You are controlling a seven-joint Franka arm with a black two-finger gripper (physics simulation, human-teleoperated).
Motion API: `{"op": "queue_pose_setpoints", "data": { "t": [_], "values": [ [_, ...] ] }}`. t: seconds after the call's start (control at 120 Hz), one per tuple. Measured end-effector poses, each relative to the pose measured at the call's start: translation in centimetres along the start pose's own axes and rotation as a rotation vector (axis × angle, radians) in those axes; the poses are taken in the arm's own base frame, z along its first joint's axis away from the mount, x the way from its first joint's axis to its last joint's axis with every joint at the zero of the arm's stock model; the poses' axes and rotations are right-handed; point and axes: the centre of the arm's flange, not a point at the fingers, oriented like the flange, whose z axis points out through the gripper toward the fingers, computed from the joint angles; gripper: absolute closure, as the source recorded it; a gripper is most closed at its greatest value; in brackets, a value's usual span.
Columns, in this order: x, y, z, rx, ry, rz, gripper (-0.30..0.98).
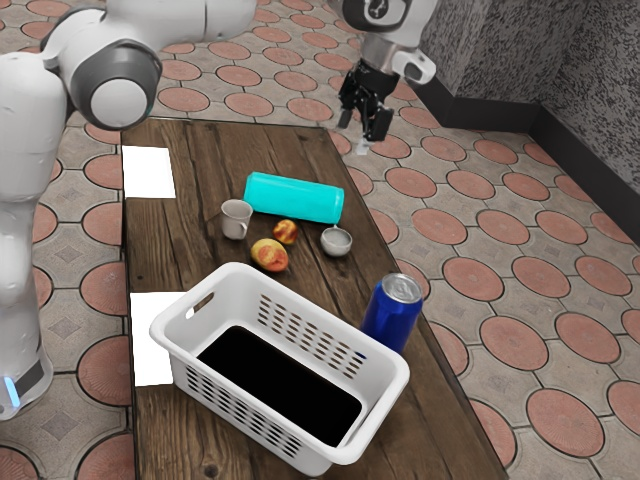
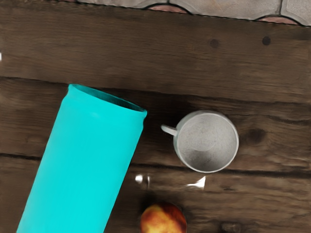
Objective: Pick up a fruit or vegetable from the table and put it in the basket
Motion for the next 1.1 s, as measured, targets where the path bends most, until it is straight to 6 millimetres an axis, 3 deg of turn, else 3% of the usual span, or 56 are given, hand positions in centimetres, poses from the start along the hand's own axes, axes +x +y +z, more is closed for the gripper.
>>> {"op": "queue_pose_setpoints", "data": {
  "t": [0.167,0.233,0.317,0.425,0.55,0.775,0.925,1.1],
  "values": [
    [0.9,0.1,-1.1,0.001,0.100,0.015,0.00],
    [0.0,0.4,-2.8,-0.004,0.146,0.029,0.00],
    [-0.1,2.5,-3.2,-0.010,0.165,0.082,0.00],
    [0.3,6.5,-1.7,0.000,0.150,0.171,0.00],
    [0.9,7.7,1.2,0.009,0.118,0.205,0.00],
    [-6.8,12.1,4.7,0.045,0.118,0.318,0.00],
    [-8.2,11.2,6.7,0.056,0.119,0.331,0.00],
    [-8.8,11.1,7.6,0.069,0.131,0.425,0.00]
  ]
}}
